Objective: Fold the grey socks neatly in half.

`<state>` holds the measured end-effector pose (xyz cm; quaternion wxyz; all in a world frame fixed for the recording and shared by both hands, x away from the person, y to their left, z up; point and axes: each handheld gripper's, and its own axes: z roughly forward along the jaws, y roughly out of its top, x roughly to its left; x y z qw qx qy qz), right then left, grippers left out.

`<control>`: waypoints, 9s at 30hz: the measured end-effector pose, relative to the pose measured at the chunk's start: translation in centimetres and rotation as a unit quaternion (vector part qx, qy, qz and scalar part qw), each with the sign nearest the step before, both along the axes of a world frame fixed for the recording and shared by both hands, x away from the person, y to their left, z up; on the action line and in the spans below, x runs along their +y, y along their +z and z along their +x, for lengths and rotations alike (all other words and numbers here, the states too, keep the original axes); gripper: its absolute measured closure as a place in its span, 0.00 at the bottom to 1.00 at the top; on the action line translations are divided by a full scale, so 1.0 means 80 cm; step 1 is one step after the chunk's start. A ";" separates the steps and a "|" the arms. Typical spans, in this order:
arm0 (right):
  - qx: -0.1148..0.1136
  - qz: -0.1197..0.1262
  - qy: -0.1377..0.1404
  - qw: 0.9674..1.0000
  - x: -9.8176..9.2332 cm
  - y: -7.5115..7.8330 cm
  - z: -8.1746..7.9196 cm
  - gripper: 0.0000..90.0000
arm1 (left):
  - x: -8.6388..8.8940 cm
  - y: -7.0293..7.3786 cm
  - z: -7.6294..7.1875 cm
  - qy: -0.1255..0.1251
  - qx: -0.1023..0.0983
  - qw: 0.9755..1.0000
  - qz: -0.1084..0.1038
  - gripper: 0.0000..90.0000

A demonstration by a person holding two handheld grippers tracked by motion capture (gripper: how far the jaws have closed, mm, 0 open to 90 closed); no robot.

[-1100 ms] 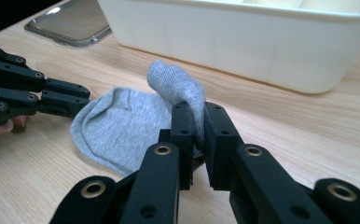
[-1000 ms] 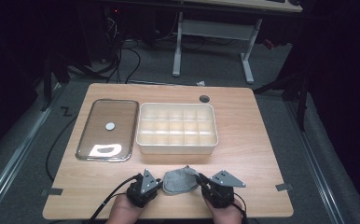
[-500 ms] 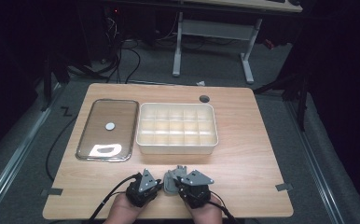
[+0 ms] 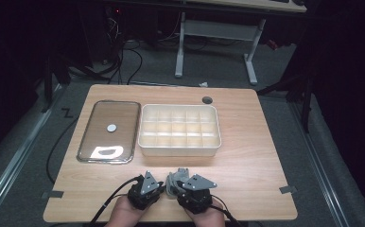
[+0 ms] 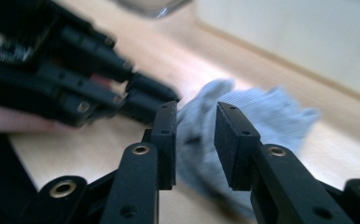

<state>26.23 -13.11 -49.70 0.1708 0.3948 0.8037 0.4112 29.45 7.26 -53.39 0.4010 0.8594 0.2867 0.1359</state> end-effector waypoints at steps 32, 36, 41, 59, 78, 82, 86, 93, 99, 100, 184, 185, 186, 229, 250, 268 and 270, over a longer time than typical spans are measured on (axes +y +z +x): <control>-0.002 -0.051 0.023 0.998 0.031 -0.038 -0.001 0.96 | 0.012 0.004 0.005 0.014 0.005 1.000 -0.028 0.88; 0.004 -0.044 0.035 0.998 0.034 -0.038 -0.002 0.96 | 0.023 0.021 0.002 0.028 -0.021 0.998 -0.061 0.93; 0.004 -0.042 0.049 0.998 0.043 -0.039 -0.003 0.96 | 0.021 0.040 -0.015 -0.012 -0.037 0.995 -0.095 0.96; -0.044 -0.013 0.032 0.998 0.027 -0.004 -0.006 0.89 | 0.020 0.002 0.010 -0.003 -0.002 0.999 -0.046 1.00; 0.001 -0.041 0.016 0.999 0.018 -0.041 0.005 0.89 | 0.011 0.033 -0.016 -0.020 -0.049 0.996 -0.067 0.94; 0.002 -0.041 0.016 0.999 0.018 -0.041 0.005 0.89 | 0.000 0.024 -0.020 -0.033 -0.043 0.997 -0.050 0.93; 0.002 -0.040 0.018 0.999 0.018 -0.041 0.006 0.89 | 0.004 0.010 -0.011 -0.023 -0.030 0.999 -0.019 0.92; 0.004 -0.041 0.019 0.999 0.017 -0.041 0.006 0.89 | 0.011 0.003 -0.005 -0.023 -0.004 0.999 -0.032 0.92; 0.036 -0.025 0.015 0.999 0.012 -0.031 0.011 0.84 | 0.012 0.002 -0.005 -0.022 -0.004 0.999 -0.037 0.93; 0.035 -0.014 0.008 0.999 0.007 -0.024 0.010 0.83 | 0.012 0.001 -0.004 -0.022 -0.003 0.999 -0.037 0.93; 0.031 -0.003 0.001 1.000 0.018 -0.014 0.011 0.98 | 0.010 0.002 -0.005 -0.028 -0.003 0.999 -0.039 0.90; 0.031 -0.003 0.001 1.000 0.018 -0.014 0.011 0.98 | 0.010 0.002 -0.005 -0.028 -0.003 0.999 -0.039 0.89; 0.031 0.000 -0.002 1.000 0.016 -0.013 0.011 0.98 | 0.010 0.002 -0.004 -0.028 -0.003 0.999 -0.040 0.88; 0.025 -0.010 -0.007 1.000 0.012 -0.006 0.006 0.97 | -0.007 0.011 -0.001 -0.035 0.039 0.998 -0.037 0.97; 0.022 -0.029 -0.002 0.999 0.008 -0.027 0.004 1.00 | 0.020 0.021 -0.001 -0.028 0.024 0.996 -0.079 0.95; 0.004 -0.017 0.016 1.000 0.006 -0.034 0.002 1.00 | -0.030 0.049 0.021 -0.037 0.031 0.991 -0.128 0.99; 0.001 -0.014 0.019 1.000 0.005 -0.035 0.002 1.00 | -0.031 0.041 0.024 -0.029 0.037 0.992 -0.115 0.99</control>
